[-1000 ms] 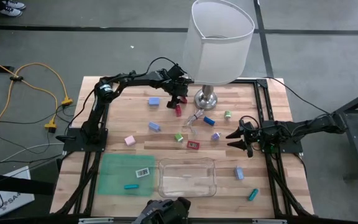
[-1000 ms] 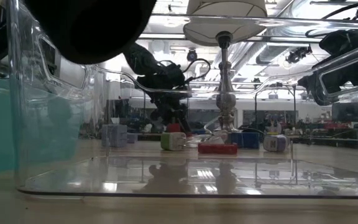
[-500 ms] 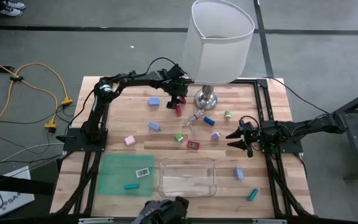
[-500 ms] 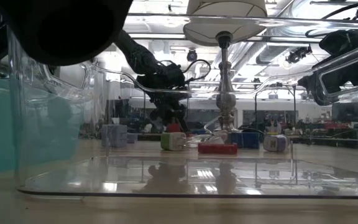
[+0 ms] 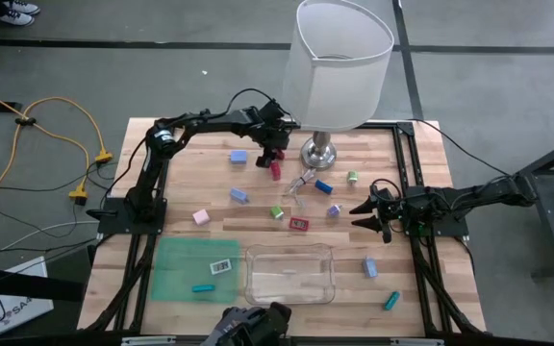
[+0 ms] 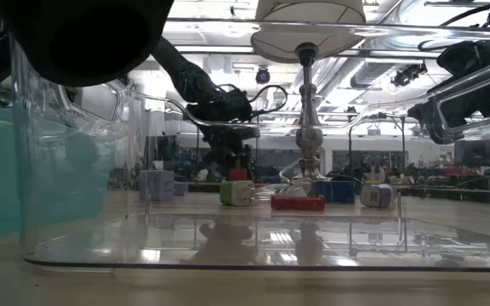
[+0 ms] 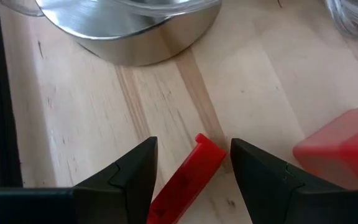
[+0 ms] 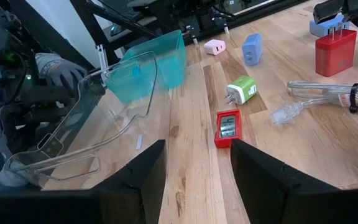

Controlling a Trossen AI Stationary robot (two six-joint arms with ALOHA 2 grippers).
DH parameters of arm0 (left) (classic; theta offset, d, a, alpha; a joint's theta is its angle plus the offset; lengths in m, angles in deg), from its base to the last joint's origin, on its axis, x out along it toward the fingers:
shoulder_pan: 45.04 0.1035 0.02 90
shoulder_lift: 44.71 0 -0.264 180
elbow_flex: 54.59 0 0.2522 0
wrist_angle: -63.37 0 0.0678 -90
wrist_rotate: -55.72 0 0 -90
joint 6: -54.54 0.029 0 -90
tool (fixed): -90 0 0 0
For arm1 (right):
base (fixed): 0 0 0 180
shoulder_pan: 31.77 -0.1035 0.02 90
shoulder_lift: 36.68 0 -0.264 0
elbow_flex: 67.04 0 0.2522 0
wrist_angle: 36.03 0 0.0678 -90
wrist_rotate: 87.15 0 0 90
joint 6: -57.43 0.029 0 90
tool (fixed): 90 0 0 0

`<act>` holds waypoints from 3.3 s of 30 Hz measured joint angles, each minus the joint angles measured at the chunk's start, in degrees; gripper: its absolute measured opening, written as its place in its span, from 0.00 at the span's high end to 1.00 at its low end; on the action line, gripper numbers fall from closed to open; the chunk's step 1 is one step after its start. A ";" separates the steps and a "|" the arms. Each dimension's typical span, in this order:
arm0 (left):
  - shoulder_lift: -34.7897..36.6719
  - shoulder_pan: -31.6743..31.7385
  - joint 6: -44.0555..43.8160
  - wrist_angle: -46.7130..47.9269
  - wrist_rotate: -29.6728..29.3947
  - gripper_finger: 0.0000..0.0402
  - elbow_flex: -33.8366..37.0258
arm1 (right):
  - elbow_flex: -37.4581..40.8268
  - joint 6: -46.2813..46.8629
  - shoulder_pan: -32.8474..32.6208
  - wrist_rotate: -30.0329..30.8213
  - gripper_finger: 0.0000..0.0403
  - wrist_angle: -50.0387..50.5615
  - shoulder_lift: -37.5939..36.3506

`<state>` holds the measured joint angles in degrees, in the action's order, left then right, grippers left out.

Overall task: Pick & Place Office items
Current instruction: Put the top red timer into the green bin

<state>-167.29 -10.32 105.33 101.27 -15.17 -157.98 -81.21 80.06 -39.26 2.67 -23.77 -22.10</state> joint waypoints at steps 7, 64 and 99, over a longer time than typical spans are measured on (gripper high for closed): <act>0.00 0.04 0.17 0.62 0.00 0.51 0.00 | 0.00 0.00 0.00 0.00 0.59 0.00 0.00; 2.51 0.74 3.63 6.25 -1.54 0.62 0.00 | 0.00 0.00 0.00 0.00 0.59 0.00 0.01; 2.51 0.72 3.59 6.05 -1.55 0.87 0.00 | 0.00 0.00 0.00 0.00 0.59 0.00 0.01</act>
<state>-164.78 -9.60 108.92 107.32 -16.72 -157.98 -81.21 80.06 -39.26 2.67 -23.77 -22.09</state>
